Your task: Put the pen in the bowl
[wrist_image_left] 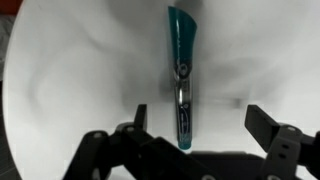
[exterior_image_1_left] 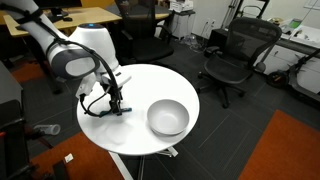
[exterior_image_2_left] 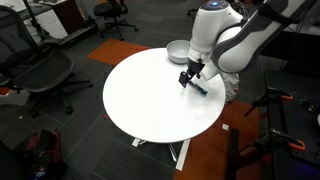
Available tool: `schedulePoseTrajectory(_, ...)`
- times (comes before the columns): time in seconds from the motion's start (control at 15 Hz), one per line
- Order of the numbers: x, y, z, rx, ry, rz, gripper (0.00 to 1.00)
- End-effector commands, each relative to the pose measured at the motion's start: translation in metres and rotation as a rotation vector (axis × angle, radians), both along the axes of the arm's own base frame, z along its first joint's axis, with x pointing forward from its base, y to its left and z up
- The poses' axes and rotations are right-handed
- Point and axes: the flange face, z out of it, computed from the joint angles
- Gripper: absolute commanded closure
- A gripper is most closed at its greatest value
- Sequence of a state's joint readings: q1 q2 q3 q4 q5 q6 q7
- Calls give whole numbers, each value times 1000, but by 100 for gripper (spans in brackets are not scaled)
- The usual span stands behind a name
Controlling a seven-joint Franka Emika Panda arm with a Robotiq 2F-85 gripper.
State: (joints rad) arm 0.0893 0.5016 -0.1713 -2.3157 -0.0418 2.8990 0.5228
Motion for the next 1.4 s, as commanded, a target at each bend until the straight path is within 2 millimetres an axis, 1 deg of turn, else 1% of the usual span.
schedulePoseTrajectory(0.0,9,-6,-5,8,-4,14,26)
schedulePoseTrajectory(0.4,12,-8,-12,12,3,19,73)
schedulePoseTrajectory(0.47,14,-7,-10,13,-2,18,79)
schedulePoseTrajectory(0.53,15,-8,-10,14,-3,17,88)
schedulePoseTrajectory(0.67,15,-7,-6,20,-8,14,100)
schedulePoseTrajectory(0.8,15,-7,4,19,-20,15,95)
schedulePoseTrajectory(0.93,16,-9,21,14,-37,20,95)
schedulePoseTrajectory(1.13,24,-18,57,-6,-88,28,95)
schedulePoseTrajectory(1.33,36,-35,92,-31,-133,13,95)
